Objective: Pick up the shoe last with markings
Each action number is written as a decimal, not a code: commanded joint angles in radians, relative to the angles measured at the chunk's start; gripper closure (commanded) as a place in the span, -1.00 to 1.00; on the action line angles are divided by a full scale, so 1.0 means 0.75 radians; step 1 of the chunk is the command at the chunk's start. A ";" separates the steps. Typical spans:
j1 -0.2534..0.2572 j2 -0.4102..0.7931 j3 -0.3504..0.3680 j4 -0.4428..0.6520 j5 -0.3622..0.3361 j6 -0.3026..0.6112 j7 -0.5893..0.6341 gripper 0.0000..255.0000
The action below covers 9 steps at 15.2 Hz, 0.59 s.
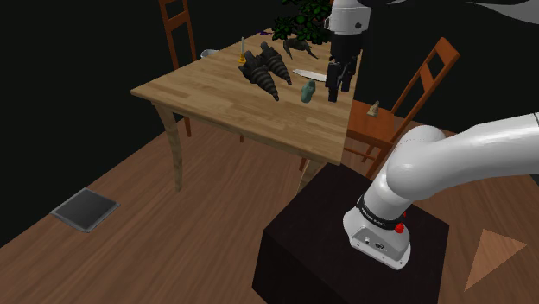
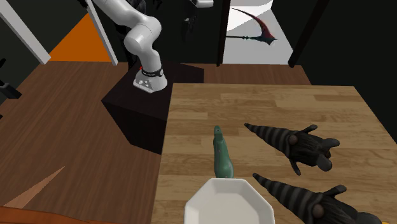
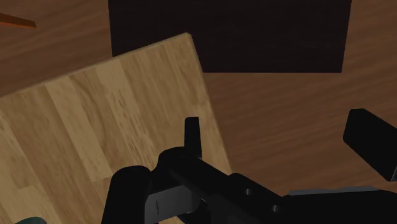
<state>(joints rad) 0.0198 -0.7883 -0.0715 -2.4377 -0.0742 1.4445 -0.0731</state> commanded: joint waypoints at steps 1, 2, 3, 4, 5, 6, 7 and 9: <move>0.000 0.000 0.000 0.000 0.000 0.000 0.000 -1.00; -0.002 0.002 -0.027 -0.013 -0.038 0.019 -0.055 -1.00; -0.004 0.007 -0.055 -0.025 -0.076 0.041 -0.109 -1.00; -0.005 0.014 -0.084 -0.035 -0.113 0.063 -0.162 -1.00; -0.007 0.022 -0.112 -0.043 -0.150 0.087 -0.216 -1.00; -0.009 0.034 -0.141 -0.050 -0.187 0.113 -0.268 -1.00; -0.011 0.047 -0.170 -0.054 -0.222 0.140 -0.320 -1.00; -0.014 0.081 -0.228 -0.058 -0.291 0.198 -0.423 -1.00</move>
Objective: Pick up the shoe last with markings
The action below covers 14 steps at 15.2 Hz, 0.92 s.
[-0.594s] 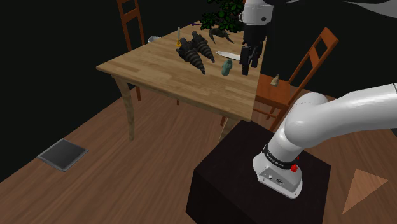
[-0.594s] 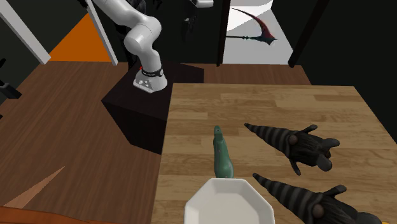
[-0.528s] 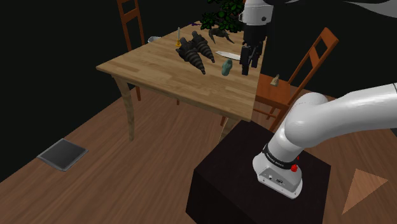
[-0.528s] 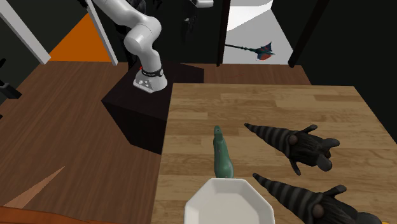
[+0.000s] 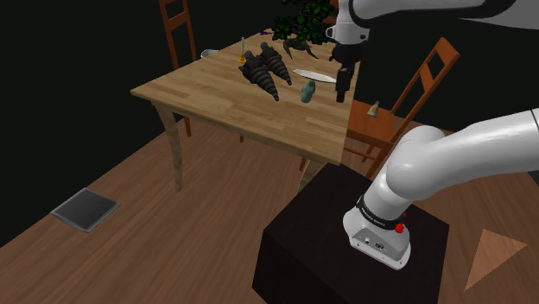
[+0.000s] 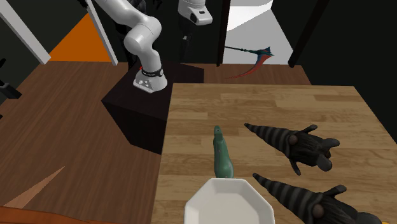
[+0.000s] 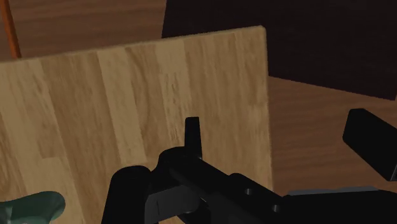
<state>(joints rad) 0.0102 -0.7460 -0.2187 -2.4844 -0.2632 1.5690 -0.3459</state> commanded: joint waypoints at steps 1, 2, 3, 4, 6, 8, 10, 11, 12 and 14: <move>-0.002 0.045 -0.061 0.005 -0.072 0.063 -0.109 -1.00; -0.001 0.067 -0.091 0.008 -0.103 0.096 -0.159 -1.00; -0.001 0.092 -0.120 0.013 -0.133 0.129 -0.208 -1.00; -0.001 0.119 -0.149 0.019 -0.161 0.163 -0.257 -1.00; 0.003 0.178 -0.207 0.038 -0.212 0.235 -0.353 -1.00; 0.010 0.245 -0.265 0.064 -0.254 0.309 -0.449 -1.00; 0.021 0.320 -0.323 0.098 -0.287 0.385 -0.544 -1.00; 0.028 0.359 -0.352 0.117 -0.299 0.423 -0.591 -1.00; 0.035 0.400 -0.381 0.138 -0.309 0.462 -0.639 -1.00; 0.053 0.487 -0.438 0.184 -0.317 0.540 -0.737 -1.00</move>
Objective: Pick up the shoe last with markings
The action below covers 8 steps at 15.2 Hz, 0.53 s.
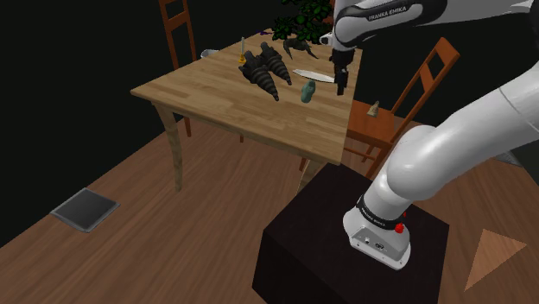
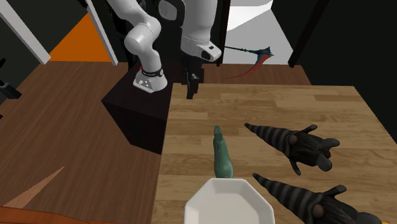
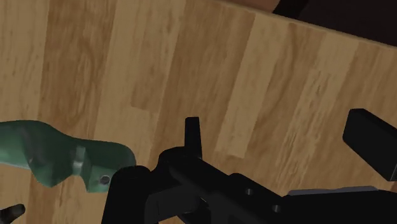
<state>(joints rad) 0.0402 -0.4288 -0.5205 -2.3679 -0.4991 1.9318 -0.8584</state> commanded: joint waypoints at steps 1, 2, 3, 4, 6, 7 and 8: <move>0.023 0.110 -0.063 0.054 -0.002 0.096 -0.104 -1.00; 0.032 0.158 -0.090 0.081 0.004 0.135 -0.155 -1.00; 0.042 0.207 -0.116 0.109 0.013 0.174 -0.208 -1.00; 0.051 0.257 -0.141 0.139 0.027 0.213 -0.262 -1.00; 0.067 0.363 -0.187 0.202 0.070 0.288 -0.377 -1.00; 0.073 0.418 -0.207 0.235 0.098 0.324 -0.437 -1.00; 0.077 0.475 -0.224 0.270 0.132 0.359 -0.498 -1.00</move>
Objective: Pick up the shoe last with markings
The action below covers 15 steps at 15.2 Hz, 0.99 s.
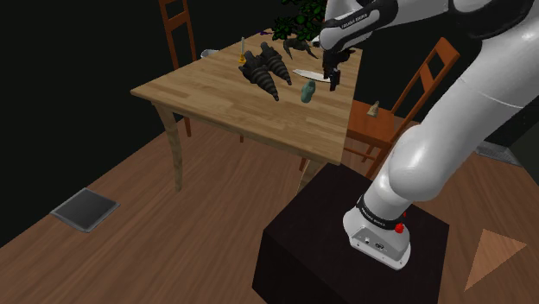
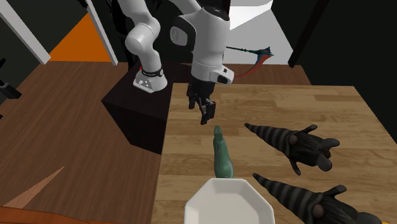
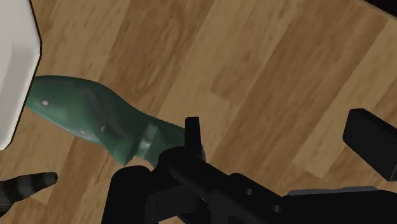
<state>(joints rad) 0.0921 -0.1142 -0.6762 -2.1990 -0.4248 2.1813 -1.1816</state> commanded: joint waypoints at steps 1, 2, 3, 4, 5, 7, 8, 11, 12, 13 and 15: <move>0.009 0.113 -0.030 0.081 0.071 0.060 -0.131 -1.00; 0.006 0.171 -0.040 0.118 0.113 0.091 -0.196 -1.00; -0.002 0.229 -0.044 0.157 0.158 0.120 -0.262 -1.00; -0.013 0.286 -0.043 0.198 0.204 0.146 -0.328 -1.00; -0.028 0.343 -0.038 0.240 0.251 0.169 -0.393 -1.00; -0.070 0.453 -0.013 0.330 0.341 0.205 -0.517 -1.00; -0.094 0.505 0.005 0.378 0.382 0.219 -0.575 -1.00; -0.128 0.570 0.033 0.409 0.426 0.260 -0.627 -1.00; -0.131 0.579 0.036 0.401 0.430 0.276 -0.626 -1.00; -0.134 0.589 0.039 0.394 0.435 0.292 -0.626 -1.00; -0.140 0.608 0.045 0.380 0.444 0.322 -0.626 -1.00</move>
<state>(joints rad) -0.0093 0.3313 -0.6458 -1.9117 -0.0976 2.4108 -1.6497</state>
